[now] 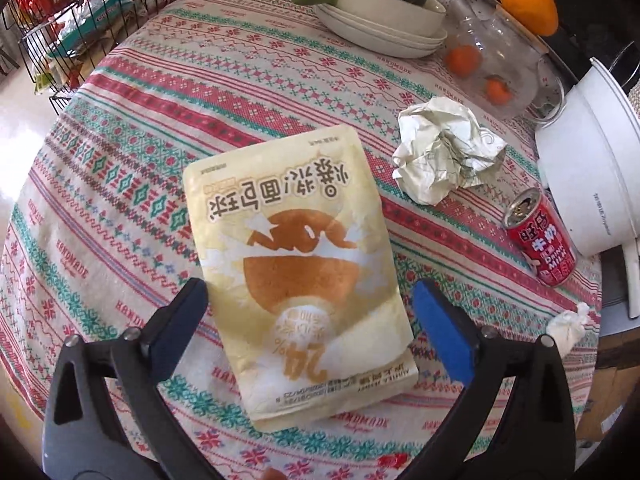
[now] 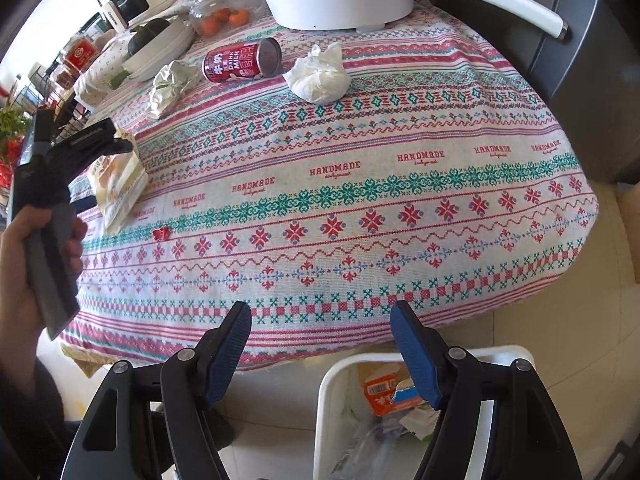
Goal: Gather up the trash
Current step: 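Grasp the cream biscuit bag with the left tool while the right tool grasps the red milk can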
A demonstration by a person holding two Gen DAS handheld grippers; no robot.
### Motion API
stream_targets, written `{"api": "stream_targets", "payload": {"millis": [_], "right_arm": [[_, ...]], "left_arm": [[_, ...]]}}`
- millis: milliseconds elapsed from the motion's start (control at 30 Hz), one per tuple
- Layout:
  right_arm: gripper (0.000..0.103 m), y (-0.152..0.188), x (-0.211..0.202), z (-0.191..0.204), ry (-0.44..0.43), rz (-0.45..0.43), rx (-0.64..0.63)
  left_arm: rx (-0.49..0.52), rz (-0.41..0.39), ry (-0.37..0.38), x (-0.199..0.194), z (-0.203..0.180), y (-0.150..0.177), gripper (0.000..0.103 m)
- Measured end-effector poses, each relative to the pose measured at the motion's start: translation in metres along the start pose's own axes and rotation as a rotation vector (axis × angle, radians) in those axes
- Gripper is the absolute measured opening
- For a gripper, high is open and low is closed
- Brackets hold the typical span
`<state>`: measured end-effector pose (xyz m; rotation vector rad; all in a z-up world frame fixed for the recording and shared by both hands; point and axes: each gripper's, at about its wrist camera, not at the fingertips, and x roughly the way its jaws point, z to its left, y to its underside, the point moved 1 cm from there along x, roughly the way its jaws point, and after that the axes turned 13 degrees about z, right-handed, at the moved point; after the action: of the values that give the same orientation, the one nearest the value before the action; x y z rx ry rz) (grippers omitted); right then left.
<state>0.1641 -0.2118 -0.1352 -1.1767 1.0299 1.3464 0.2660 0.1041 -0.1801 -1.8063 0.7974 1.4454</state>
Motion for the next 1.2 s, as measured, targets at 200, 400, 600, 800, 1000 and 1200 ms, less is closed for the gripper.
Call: {"api": "stream_targets", "payload": {"millis": [200,400,600,800,1000,1200], "right_arm": [[0.073,0.003,-0.001,-0.007,0.004,0.002,0.002],[0.073,0.005,-0.004,-0.014,0.014,-0.006,0.02],[0.073,0.004,-0.007,-0.013,0.043,-0.04,0.023],[0.073,-0.009,-0.02,0.002,0.04,-0.104,-0.013],[0.073,-0.059,-0.03,0.038,0.079,-0.151,-0.146],[0.073,-0.127,-0.017,0.094,0.144,-0.132,-0.398]], "left_arm": [[0.03,-0.003,-0.061,0.015,0.0,-0.002,0.094],[0.124,-0.023,-0.018,0.004,0.007,-0.001,0.041],[0.183,0.05,0.113,-0.003,0.023,0.001,0.023],[0.309,0.053,0.15,-0.031,0.03,0.02,0.021],[0.446,0.008,0.158,-0.061,0.036,0.036,0.022],[0.468,0.001,0.202,-0.076,0.047,0.048,0.022]]}}
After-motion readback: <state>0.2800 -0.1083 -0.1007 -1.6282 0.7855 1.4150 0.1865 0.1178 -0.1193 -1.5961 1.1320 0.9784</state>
